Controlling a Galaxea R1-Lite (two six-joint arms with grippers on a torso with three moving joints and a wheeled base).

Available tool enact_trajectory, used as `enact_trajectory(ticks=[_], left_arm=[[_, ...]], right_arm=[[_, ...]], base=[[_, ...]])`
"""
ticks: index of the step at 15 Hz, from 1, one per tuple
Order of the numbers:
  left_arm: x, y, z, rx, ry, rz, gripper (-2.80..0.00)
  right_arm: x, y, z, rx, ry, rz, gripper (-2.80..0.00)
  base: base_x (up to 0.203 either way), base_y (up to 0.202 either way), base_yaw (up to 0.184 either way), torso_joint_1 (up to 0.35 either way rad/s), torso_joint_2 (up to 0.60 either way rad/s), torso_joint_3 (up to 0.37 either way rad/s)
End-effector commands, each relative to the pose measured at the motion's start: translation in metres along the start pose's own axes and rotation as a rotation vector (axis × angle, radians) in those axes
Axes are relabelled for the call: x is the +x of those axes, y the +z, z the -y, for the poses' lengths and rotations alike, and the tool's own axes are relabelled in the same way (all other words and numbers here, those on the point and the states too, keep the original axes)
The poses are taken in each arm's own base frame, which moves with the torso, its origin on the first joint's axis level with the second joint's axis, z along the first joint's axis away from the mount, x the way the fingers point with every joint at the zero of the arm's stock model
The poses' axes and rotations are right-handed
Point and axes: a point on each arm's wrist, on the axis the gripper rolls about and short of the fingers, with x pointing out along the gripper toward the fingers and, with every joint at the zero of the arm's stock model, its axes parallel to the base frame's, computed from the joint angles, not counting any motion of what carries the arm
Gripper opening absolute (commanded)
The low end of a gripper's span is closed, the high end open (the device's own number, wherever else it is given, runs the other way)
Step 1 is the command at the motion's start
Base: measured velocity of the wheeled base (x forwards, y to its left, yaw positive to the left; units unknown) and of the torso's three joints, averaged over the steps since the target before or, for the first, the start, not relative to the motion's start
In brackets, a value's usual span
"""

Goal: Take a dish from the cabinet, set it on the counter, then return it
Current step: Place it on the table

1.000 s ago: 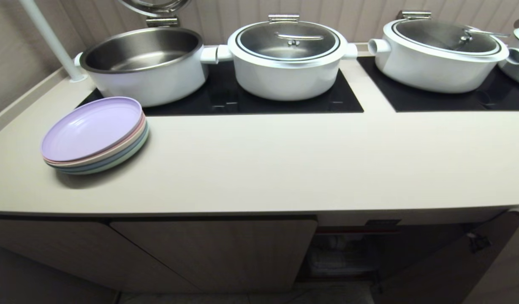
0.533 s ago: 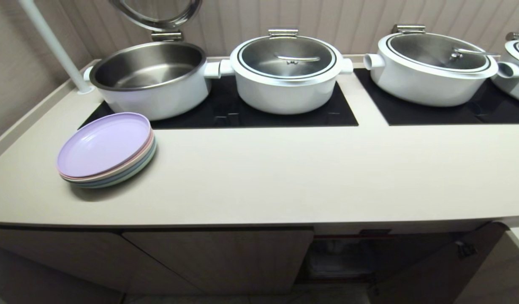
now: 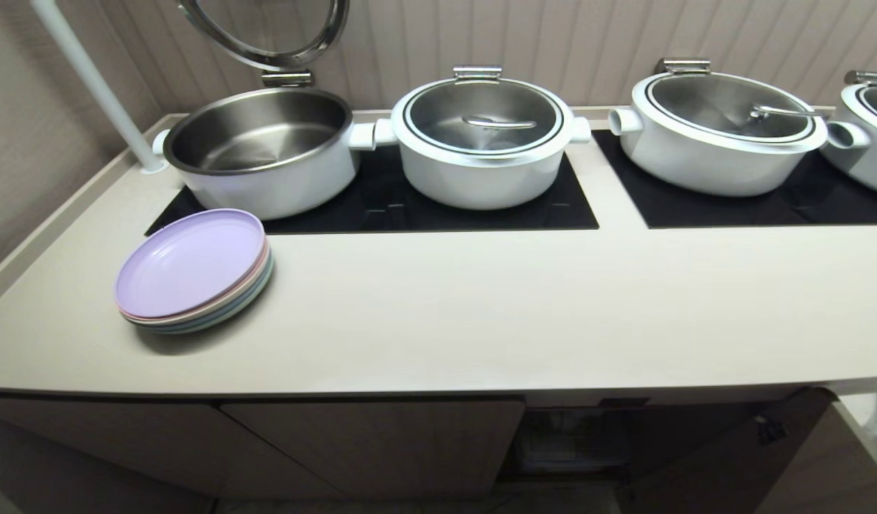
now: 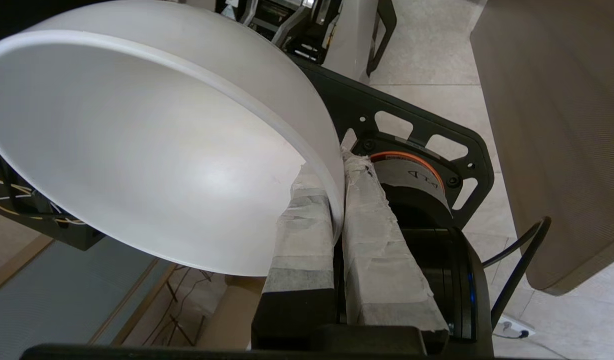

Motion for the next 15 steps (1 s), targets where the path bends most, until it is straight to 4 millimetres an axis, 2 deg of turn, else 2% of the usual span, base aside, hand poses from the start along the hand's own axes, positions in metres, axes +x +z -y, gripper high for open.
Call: enact_trajectory(ticks=[1, 9, 15], left_arm=[[0.0, 0.0, 0.0, 0.0, 0.001, 0.0, -2.8], [0.0, -0.0001, 0.0, 0.0, 0.001, -0.001, -2.8], [0.0, 0.0, 0.0, 0.0, 0.001, 0.0, -2.8]], right_arm=[[0.0001, -0.0003, 0.0, 0.001, 0.001, -0.007, -2.8], [0.0007, -0.0009, 0.0002, 0.001, -0.001, -0.014, -2.8], [0.0013, 0.002, -0.0001, 0.001, -0.002, -0.022, -2.8]], base=[[0.0, 0.0, 0.0, 0.161, -0.31, -0.166], [0.0, 0.0, 0.0, 0.144, -0.28, -0.145], [0.0, 0.0, 0.0, 0.047, -0.09, -0.046]])
